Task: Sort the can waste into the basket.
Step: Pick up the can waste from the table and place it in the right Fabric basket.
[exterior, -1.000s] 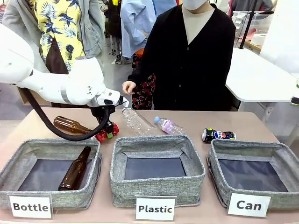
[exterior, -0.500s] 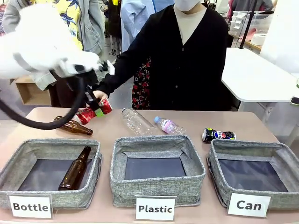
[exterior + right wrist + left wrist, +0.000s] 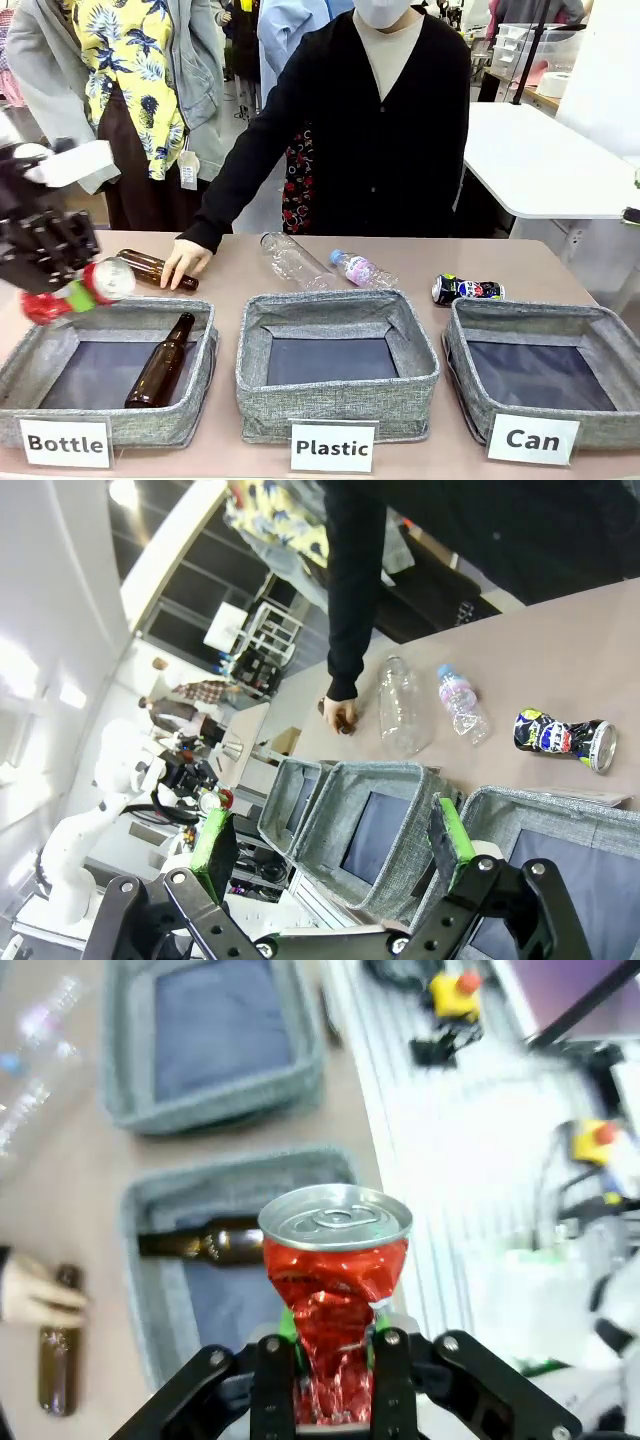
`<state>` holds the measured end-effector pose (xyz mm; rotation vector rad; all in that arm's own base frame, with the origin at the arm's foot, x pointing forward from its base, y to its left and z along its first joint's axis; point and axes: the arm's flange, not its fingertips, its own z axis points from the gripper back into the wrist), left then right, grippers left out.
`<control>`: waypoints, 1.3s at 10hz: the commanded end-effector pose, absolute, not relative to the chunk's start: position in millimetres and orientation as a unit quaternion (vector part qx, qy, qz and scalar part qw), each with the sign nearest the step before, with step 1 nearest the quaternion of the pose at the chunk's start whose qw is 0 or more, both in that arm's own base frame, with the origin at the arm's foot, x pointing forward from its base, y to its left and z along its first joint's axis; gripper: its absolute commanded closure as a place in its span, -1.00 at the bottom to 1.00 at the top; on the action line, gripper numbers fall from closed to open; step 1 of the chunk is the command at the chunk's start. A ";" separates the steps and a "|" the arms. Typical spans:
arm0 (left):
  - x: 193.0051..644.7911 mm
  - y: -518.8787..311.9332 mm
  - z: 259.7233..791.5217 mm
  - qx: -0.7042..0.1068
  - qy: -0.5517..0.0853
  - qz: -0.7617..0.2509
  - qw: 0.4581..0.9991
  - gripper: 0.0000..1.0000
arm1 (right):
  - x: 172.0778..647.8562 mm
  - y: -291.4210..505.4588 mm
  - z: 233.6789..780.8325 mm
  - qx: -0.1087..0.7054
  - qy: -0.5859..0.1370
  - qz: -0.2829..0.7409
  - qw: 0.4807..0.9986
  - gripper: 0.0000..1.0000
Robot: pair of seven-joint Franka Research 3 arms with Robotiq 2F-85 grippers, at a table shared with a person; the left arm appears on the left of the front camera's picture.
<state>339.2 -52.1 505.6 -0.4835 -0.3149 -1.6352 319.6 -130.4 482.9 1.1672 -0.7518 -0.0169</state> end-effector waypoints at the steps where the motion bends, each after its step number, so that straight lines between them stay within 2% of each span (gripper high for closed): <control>1: 352.2 -9.0 507.3 -0.208 -0.218 -0.621 0.724 1.00 | 323.0 -130.4 483.1 0.542 -0.362 0.000 0.759 -1.00; 2: 339.2 -52.1 505.6 -0.213 -0.138 -0.719 0.647 1.00 | 323.0 -130.4 483.1 0.542 -0.362 0.000 0.759 -1.00; 4: 339.2 -52.1 505.6 -0.213 -0.138 -0.719 0.647 1.00 | 323.0 -130.4 483.1 0.542 -0.362 0.000 0.759 -1.00; 5: 339.9 -27.7 505.0 -0.210 -0.160 -0.696 0.668 0.50 | 323.0 -130.4 483.1 0.542 -0.362 0.000 0.759 -1.00; 6: 353.0 -46.9 511.6 -0.229 -0.179 -0.748 0.596 0.50 | 323.0 -130.4 483.1 0.542 -0.362 0.000 0.759 -1.00; 7: 363.9 -60.4 528.9 -0.198 -0.188 -0.752 0.600 0.50 | 323.0 -130.4 483.1 0.542 -0.362 0.000 0.759 -1.00; 9: 361.0 2.2 567.2 -0.205 -0.200 -0.770 0.570 0.50 | 323.0 -130.4 483.1 0.542 -0.362 0.000 0.759 -1.00; 11: 293.5 118.4 589.5 -0.220 -0.263 -0.762 0.549 0.50 | 323.0 -130.4 483.1 0.542 -0.362 0.000 0.759 -1.00; 12: 262.4 158.9 594.4 -0.212 -0.312 -0.726 0.574 0.50 | 323.0 -130.4 483.1 0.542 -0.362 0.000 0.759 -1.00; 13: 241.2 180.1 593.2 -0.214 -0.349 -0.708 0.575 0.50 | 323.0 -130.4 483.1 0.542 -0.362 0.000 0.759 -1.00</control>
